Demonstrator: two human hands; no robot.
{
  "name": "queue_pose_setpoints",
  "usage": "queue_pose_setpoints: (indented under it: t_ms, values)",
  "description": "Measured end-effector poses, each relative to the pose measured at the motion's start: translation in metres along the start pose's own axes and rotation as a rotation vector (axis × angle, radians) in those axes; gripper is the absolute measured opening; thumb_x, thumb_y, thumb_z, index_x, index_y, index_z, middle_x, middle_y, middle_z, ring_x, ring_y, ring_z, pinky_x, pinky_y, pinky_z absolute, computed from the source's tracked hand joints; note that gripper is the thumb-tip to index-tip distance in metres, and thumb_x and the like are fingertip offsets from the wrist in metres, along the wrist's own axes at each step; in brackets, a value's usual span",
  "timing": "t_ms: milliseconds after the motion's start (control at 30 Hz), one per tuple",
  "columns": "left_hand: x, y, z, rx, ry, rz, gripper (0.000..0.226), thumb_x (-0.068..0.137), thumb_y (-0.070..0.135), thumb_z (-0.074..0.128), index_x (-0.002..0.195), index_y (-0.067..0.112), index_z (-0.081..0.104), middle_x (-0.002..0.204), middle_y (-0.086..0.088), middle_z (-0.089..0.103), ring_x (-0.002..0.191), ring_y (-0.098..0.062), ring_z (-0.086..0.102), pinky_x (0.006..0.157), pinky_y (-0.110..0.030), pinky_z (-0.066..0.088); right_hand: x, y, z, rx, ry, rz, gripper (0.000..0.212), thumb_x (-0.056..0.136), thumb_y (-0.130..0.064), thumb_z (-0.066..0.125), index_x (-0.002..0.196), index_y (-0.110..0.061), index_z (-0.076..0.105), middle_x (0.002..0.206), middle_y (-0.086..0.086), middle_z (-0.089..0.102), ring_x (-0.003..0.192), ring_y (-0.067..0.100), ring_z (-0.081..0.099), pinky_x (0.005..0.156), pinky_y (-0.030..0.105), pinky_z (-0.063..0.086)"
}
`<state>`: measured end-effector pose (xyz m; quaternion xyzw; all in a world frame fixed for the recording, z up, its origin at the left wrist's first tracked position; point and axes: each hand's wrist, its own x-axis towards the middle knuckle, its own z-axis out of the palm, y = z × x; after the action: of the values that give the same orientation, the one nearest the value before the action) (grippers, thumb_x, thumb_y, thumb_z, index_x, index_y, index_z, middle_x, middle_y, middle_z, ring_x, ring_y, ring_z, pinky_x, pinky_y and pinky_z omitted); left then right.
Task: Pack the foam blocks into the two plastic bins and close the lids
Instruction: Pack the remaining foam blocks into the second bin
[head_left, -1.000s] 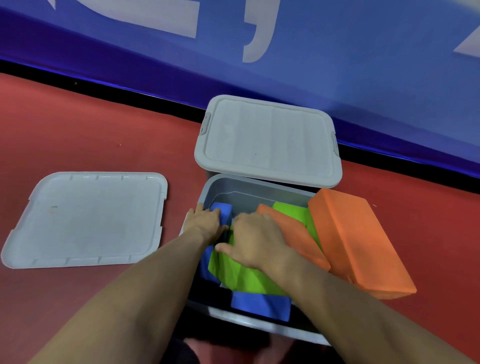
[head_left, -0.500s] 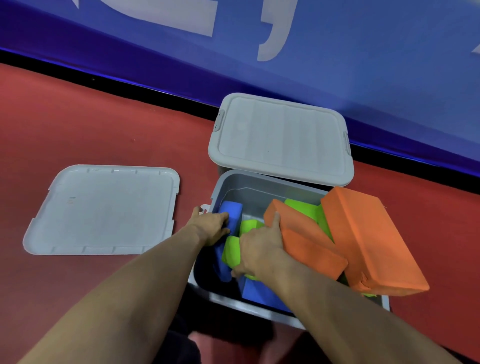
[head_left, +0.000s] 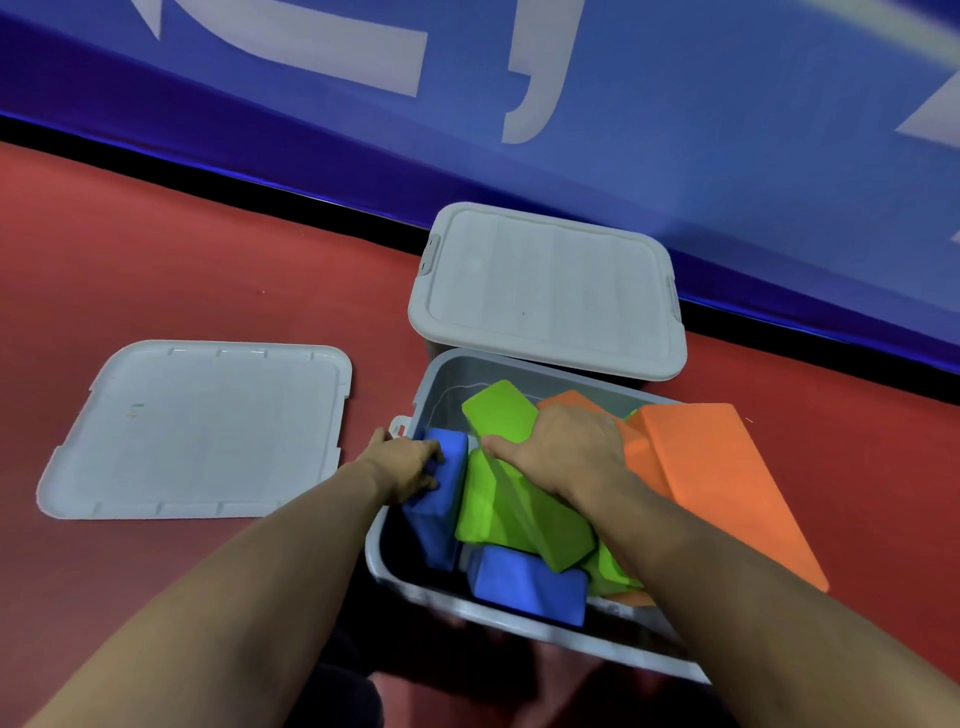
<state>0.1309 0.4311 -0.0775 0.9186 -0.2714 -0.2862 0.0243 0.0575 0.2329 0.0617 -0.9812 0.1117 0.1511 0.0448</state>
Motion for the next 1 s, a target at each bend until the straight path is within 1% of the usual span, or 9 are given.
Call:
queue_pose_setpoints:
  t_ms: [167,267,333,400,467,500,633,867,1000]
  values:
    - [-0.007,0.005,0.008,0.124,-0.125,0.031,0.064,0.09,0.051,0.067,0.145,0.029,0.044,0.132,-0.002,0.064,0.126,-0.022,0.056,0.103,-0.037,0.024,0.002,0.003,0.001,0.141,0.108,0.102,0.075,0.079,-0.085,0.047,0.092,-0.014,0.07,0.102,0.009,0.07,0.104,0.031,0.065,0.087,0.039,0.05]
    - [-0.008,0.007,0.015,0.16,-0.077,0.032,0.077,0.082,0.056,0.072,0.145,0.027,0.041,0.135,-0.003,0.057,0.129,-0.022,0.048,0.106,-0.041,0.024,0.002,0.004,0.004,0.221,0.179,0.14,0.076,0.076,-0.086,0.049,0.088,-0.014,0.068,0.099,0.011,0.07,0.101,0.034,0.066,0.081,0.039,0.05]
    - [-0.009,0.006,0.019,0.18,-0.043,0.023,0.094,0.076,0.06,0.076,0.15,0.022,0.033,0.147,-0.001,0.041,0.141,-0.022,0.033,0.115,-0.05,0.02,0.004,0.001,0.006,0.29,0.216,0.174,0.08,0.072,-0.089,0.048,0.091,-0.014,0.067,0.101,0.011,0.071,0.103,0.035,0.065,0.08,0.039,0.05]
    - [-0.011,0.005,0.023,0.178,-0.052,-0.005,0.116,0.072,0.064,0.077,0.159,0.02,0.015,0.166,0.0,0.013,0.155,-0.022,0.006,0.121,-0.058,0.006,0.009,-0.004,0.008,0.406,0.254,0.221,0.084,0.066,-0.093,0.046,0.092,-0.016,0.067,0.1,0.011,0.072,0.102,0.035,0.066,0.079,0.039,0.052]
    - [-0.011,0.004,0.026,0.203,-0.076,-0.037,0.13,0.07,0.07,0.074,0.162,0.02,-0.003,0.169,0.004,-0.014,0.154,-0.019,-0.019,0.119,-0.063,-0.006,0.017,-0.01,0.012,0.535,0.28,0.257,0.084,0.063,-0.093,0.047,0.088,-0.016,0.068,0.094,0.011,0.073,0.096,0.034,0.068,0.075,0.038,0.054]
    - [-0.011,0.003,0.026,0.204,-0.09,-0.053,0.132,0.07,0.072,0.073,0.162,0.02,-0.006,0.169,0.005,-0.017,0.152,-0.018,-0.025,0.118,-0.065,-0.009,0.02,-0.014,0.014,0.59,0.282,0.273,0.082,0.063,-0.092,0.05,0.087,-0.015,0.067,0.092,0.011,0.072,0.093,0.034,0.068,0.072,0.037,0.052]
    - [-0.009,0.004,0.025,0.207,-0.155,-0.068,0.128,0.072,0.075,0.069,0.162,0.02,-0.001,0.17,0.01,-0.005,0.149,-0.022,-0.033,0.112,-0.074,-0.012,0.034,-0.018,0.027,0.721,0.285,0.331,0.08,0.063,-0.091,0.05,0.085,-0.017,0.067,0.089,0.007,0.07,0.09,0.033,0.066,0.067,0.033,0.043]
    - [-0.013,0.007,0.031,0.194,-0.128,-0.028,0.131,0.066,0.077,0.073,0.16,0.015,0.006,0.166,0.006,0.005,0.149,-0.026,-0.033,0.11,-0.079,-0.007,0.051,-0.007,0.029,0.908,0.381,0.445,0.065,0.073,-0.079,0.062,0.077,-0.015,0.072,0.08,0.002,0.072,0.084,0.029,0.068,0.068,0.032,0.046]
    - [-0.017,0.009,0.034,0.226,-0.15,-0.047,0.13,0.068,0.08,0.069,0.161,0.021,0.0,0.166,-0.004,-0.007,0.15,-0.026,-0.032,0.112,-0.078,-0.004,0.06,-0.01,0.043,0.969,0.267,0.524,0.076,0.062,-0.086,0.06,0.084,-0.015,0.074,0.085,0.004,0.072,0.086,0.029,0.068,0.069,0.032,0.049]
